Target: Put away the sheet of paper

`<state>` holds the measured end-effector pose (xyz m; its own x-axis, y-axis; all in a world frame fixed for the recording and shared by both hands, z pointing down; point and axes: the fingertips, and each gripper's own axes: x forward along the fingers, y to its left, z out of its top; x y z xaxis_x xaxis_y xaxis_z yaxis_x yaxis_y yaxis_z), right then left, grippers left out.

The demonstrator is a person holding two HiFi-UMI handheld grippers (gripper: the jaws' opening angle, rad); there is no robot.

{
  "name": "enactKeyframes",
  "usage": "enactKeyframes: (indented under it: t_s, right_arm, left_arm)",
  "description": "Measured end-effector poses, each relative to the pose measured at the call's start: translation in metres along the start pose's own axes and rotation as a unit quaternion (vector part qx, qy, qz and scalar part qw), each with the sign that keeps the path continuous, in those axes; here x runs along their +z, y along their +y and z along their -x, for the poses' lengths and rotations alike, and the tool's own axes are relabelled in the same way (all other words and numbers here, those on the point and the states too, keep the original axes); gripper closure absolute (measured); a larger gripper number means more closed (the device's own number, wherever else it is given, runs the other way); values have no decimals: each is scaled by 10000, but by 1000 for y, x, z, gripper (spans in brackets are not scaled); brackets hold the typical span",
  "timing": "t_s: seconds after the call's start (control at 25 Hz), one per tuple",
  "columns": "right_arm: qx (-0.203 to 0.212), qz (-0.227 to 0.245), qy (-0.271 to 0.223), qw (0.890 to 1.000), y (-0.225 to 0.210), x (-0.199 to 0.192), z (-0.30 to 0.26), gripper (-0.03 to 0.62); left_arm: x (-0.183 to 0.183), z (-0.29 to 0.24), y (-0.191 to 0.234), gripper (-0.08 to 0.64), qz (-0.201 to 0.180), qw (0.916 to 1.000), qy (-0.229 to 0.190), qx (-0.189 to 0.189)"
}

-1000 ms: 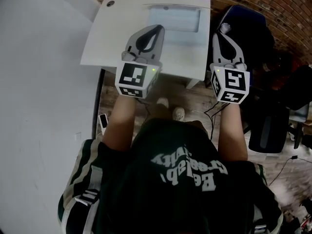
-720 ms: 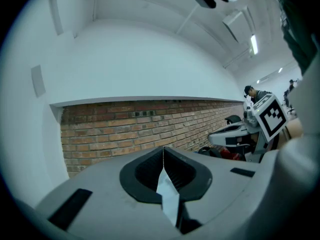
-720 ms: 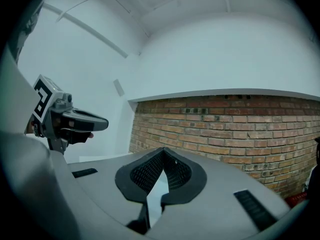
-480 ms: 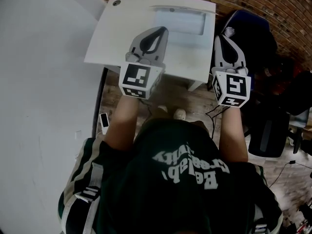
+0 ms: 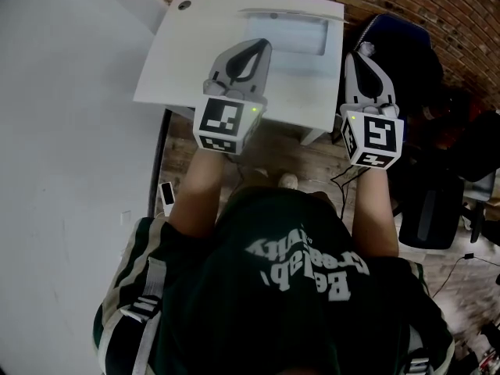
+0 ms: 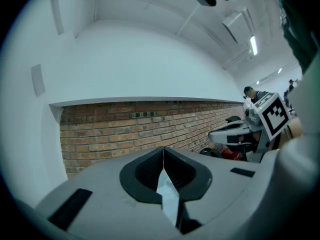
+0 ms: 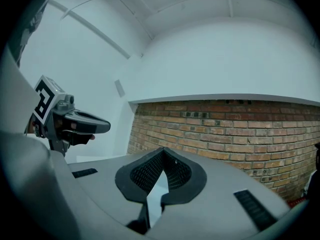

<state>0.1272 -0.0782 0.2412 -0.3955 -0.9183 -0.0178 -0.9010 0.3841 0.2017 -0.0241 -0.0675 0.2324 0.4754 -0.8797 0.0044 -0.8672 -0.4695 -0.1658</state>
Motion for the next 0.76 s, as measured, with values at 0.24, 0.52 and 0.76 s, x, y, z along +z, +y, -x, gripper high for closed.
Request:
enactKeyframes:
  t_s: [0.24, 0.52, 0.76]
  right_arm:
    - [6, 50, -10, 10000, 1, 1, -2, 598]
    - [-8, 61, 13, 10000, -1, 0, -1, 598]
    - [5, 89, 9, 10000, 0, 0, -1, 598]
  left_arm:
    - [0, -3, 2, 557, 21, 10000, -8, -18]
    - [-1, -5, 2, 557, 37, 10000, 0, -32]
    - [-1, -4, 1, 557, 3, 10000, 3, -40]
